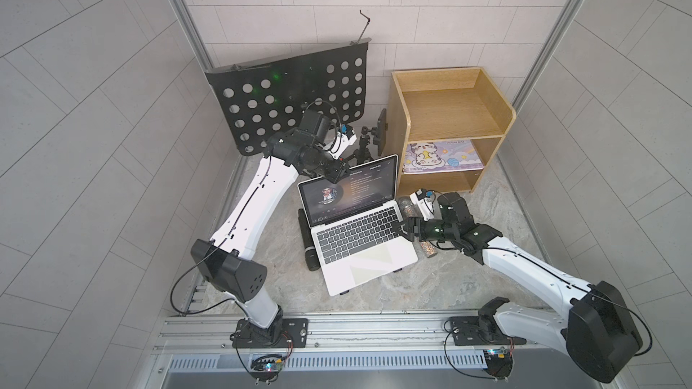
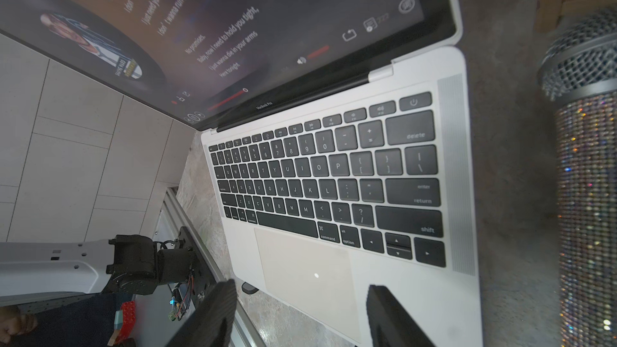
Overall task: Close the laptop lid and set it aside
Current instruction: Close the lid of the laptop.
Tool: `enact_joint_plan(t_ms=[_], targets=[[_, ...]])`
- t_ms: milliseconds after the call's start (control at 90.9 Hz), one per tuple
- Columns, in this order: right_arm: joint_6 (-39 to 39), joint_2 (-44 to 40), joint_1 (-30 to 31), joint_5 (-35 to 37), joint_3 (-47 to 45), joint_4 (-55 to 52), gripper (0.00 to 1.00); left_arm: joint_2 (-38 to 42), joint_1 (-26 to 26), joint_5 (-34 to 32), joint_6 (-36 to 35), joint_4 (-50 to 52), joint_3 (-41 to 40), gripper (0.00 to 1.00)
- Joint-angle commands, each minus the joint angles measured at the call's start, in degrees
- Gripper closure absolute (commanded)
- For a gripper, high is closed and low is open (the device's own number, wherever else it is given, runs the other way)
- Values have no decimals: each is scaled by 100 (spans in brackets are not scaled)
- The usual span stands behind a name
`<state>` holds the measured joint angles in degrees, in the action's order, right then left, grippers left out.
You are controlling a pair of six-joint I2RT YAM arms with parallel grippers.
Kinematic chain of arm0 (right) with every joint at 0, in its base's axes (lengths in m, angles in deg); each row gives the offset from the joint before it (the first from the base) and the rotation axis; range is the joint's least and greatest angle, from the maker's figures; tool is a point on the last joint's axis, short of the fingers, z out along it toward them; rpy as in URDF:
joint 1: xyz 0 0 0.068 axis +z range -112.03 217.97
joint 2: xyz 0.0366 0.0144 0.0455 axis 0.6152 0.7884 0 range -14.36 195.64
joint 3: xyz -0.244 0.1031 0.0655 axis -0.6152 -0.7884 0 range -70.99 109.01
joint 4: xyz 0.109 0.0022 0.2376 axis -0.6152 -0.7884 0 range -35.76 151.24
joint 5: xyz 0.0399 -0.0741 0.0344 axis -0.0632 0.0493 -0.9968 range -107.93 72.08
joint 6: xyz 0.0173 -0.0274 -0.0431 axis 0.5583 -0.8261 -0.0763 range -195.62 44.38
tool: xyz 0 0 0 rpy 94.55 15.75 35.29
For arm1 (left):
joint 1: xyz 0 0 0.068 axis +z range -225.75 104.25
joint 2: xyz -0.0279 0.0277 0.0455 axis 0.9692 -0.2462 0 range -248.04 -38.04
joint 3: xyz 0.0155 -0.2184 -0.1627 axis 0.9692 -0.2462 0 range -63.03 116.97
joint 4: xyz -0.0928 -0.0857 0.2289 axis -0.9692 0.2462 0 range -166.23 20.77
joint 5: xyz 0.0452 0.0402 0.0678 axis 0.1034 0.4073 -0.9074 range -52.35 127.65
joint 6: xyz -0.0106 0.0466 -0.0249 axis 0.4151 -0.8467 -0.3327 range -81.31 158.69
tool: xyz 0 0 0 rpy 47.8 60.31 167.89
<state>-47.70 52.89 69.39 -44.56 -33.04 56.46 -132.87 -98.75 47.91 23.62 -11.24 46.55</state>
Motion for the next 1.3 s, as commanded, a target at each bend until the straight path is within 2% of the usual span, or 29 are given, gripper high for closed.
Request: enact_joint_plan(t_ms=[0, 253, 693, 1288], targets=[[-5, 165, 76, -173, 132, 67, 35, -14, -29, 251, -198, 167, 138, 69], [79, 542, 171, -243, 259, 62, 39, 46, -81, 357, -554, 215, 119, 74], [827, 1077, 180, -134, 300, 504, 56, 513, -207, 580, -901, 208, -411, 79], [1169, 1811, 180, 46, 555, 451, 60, 1190, -558, 443, -910, -69, -1320, 80]])
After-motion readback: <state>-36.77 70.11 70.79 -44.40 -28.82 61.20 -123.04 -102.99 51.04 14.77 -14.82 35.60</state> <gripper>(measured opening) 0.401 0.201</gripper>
